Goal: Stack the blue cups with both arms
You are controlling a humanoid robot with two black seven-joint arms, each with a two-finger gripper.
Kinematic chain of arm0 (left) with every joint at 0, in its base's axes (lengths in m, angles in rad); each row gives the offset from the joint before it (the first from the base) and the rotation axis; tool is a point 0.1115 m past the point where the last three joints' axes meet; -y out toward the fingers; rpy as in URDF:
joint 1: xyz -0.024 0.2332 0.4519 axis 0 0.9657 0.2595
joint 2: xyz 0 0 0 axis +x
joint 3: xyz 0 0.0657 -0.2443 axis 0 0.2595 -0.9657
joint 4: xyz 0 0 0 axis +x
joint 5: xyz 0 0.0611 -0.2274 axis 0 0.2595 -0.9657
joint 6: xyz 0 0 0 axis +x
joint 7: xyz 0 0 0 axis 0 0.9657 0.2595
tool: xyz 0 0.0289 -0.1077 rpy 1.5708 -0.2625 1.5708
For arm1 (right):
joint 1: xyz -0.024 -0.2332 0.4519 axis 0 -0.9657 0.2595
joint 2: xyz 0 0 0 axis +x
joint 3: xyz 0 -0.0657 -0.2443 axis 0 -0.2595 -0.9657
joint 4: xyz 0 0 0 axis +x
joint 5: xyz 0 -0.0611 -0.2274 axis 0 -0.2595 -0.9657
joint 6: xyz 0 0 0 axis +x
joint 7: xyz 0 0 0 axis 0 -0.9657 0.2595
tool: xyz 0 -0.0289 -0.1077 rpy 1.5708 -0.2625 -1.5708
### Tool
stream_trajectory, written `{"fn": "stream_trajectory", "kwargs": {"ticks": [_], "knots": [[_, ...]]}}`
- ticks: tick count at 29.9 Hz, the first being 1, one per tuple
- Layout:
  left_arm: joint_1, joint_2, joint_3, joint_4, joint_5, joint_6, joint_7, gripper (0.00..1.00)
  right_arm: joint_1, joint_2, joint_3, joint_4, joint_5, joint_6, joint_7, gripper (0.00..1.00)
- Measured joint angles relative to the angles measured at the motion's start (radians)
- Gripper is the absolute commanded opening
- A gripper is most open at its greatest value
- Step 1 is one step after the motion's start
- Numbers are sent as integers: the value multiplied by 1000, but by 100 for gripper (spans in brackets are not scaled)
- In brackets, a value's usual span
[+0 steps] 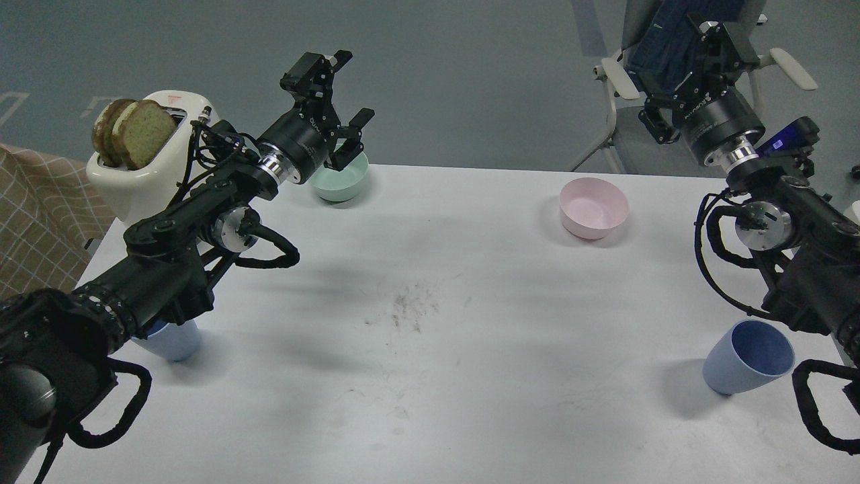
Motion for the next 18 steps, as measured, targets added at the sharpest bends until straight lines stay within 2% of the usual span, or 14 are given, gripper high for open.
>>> {"fn": "stream_trajectory", "kwargs": {"ticks": [10,15,18], "knots": [[36,-1,2,2,-2,-42,-2,98,-14,33,8,-18,0,0,0,100],[33,0,-1,51,-6,-38,-5,98,-15,32,8,-18,0,0,0,100],[23,0,-5,69,-6,-36,-23,98,-15,37,8,-20,0,0,0,100]]}}
